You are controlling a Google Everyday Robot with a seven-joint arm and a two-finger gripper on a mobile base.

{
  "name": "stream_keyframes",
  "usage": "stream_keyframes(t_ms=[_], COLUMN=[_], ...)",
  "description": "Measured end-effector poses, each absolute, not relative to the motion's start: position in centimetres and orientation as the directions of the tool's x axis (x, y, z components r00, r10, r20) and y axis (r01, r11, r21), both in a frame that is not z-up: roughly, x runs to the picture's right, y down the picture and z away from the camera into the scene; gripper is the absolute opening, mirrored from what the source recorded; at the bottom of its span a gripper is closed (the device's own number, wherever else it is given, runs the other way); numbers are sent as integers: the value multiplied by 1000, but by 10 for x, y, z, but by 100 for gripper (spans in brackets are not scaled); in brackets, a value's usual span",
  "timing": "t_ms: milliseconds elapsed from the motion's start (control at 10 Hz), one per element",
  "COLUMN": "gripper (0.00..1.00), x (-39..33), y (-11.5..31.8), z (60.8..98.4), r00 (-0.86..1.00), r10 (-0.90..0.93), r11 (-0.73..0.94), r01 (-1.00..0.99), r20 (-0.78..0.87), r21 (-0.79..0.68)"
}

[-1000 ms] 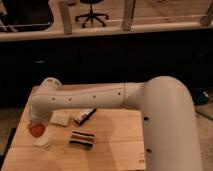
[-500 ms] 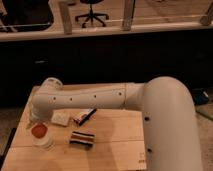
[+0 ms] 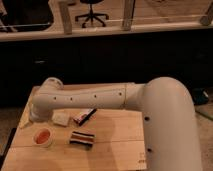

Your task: Place apple in paper cup

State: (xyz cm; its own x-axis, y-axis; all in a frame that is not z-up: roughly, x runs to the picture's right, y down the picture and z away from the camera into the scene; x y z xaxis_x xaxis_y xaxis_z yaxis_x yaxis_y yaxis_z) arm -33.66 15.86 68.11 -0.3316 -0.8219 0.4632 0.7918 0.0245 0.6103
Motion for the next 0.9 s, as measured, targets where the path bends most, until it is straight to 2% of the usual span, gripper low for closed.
stream_keyframes(t_ms=[900], gripper=[80], x=[-337], y=[157], z=[680], r00=[-337], r10=[-828], r11=[13], r01=[788], r20=[448], r21=[616])
